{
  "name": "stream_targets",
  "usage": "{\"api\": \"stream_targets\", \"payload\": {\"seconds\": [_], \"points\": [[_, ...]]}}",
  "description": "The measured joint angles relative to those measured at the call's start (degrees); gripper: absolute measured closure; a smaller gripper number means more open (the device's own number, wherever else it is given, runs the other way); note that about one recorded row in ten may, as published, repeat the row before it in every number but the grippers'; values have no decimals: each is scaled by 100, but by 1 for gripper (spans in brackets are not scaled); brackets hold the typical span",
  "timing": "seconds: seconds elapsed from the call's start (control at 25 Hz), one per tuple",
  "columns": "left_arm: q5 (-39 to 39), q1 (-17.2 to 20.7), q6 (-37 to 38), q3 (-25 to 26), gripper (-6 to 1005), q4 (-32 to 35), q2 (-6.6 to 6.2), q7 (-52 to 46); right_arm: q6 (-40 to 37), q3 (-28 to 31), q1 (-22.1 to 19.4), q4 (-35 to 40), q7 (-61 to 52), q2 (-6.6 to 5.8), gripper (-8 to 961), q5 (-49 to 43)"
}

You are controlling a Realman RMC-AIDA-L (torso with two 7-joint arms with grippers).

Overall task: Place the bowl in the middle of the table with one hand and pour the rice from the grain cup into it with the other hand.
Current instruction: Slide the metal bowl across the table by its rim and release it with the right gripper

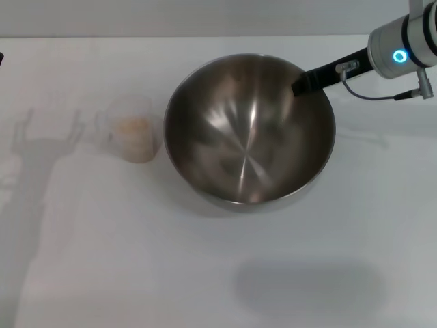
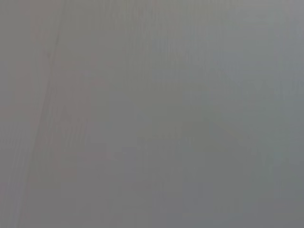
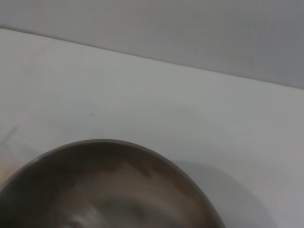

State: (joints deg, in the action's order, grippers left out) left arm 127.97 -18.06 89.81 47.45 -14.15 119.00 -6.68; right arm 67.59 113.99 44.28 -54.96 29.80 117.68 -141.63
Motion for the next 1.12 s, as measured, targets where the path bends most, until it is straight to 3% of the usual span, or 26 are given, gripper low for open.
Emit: {"api": "stream_targets", "payload": {"seconds": [0.28, 0.72, 0.96, 1.12], "points": [[0, -10, 0, 0, 135, 0, 0, 0, -70, 0, 34, 97, -34, -9, 915, -33], [0, -14, 10, 0, 135, 0, 0, 0, -44, 0, 17, 9, -27, -9, 687, -65], [-1, 2, 25, -3, 135, 0, -1, 0, 65, -4, -180, -775, -124, 8, 553, -491], [0, 21, 31, -7, 135, 0, 0, 0, -27, -36, -475, -1690, -136, 93, 483, -677]]}}
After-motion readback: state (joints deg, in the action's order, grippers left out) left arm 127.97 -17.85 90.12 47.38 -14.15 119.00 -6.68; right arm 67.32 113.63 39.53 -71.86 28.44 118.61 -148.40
